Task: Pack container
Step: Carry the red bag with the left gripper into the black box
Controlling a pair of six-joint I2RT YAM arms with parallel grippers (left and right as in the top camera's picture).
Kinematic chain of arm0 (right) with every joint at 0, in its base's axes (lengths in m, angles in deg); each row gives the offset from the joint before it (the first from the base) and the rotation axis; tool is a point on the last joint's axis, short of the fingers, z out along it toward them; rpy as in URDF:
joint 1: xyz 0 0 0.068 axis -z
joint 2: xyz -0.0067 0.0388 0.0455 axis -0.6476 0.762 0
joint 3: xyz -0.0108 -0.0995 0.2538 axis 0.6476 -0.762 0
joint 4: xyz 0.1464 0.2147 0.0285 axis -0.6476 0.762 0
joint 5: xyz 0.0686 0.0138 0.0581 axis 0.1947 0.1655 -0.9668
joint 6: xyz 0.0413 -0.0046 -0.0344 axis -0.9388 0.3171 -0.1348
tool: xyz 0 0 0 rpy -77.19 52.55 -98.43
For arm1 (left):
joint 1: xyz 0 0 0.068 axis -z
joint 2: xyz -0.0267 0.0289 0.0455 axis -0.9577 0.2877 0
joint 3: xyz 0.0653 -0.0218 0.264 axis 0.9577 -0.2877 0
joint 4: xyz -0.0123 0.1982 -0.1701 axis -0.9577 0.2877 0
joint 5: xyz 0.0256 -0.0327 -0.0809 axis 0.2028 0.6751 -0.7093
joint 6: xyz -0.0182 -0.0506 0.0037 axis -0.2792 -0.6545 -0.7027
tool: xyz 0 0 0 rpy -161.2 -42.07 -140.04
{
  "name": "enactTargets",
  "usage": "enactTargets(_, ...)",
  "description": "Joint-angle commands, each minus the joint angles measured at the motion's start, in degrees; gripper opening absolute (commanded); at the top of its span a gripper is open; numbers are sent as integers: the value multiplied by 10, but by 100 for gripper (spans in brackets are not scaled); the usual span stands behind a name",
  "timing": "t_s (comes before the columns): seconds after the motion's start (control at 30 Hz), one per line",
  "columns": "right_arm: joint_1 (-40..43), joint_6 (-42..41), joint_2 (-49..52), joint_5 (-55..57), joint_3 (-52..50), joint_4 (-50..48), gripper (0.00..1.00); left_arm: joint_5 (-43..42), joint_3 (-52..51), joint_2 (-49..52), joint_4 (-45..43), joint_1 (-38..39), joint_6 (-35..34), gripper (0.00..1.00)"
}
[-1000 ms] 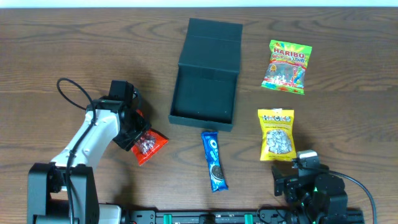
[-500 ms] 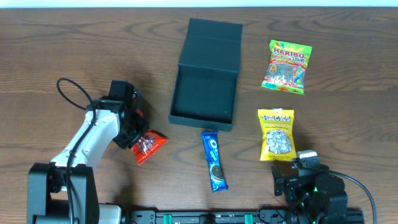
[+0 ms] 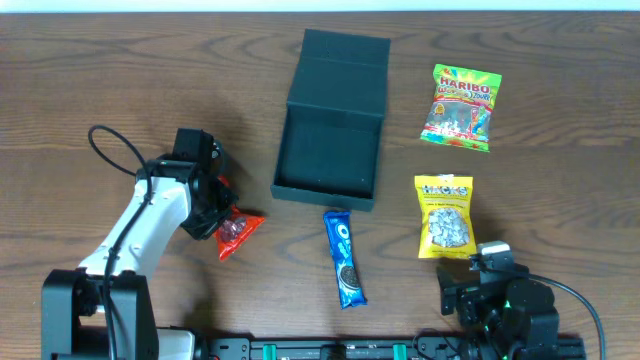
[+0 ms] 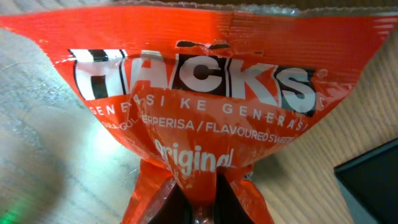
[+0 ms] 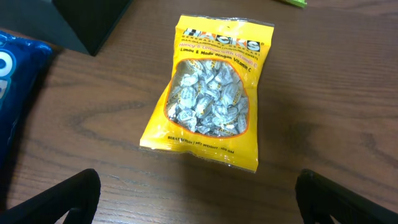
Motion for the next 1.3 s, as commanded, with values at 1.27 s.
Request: enactTargets(1.27, 3, 3, -3, -4, -4, 2, 99, 26, 582, 235, 272, 203, 377, 6)
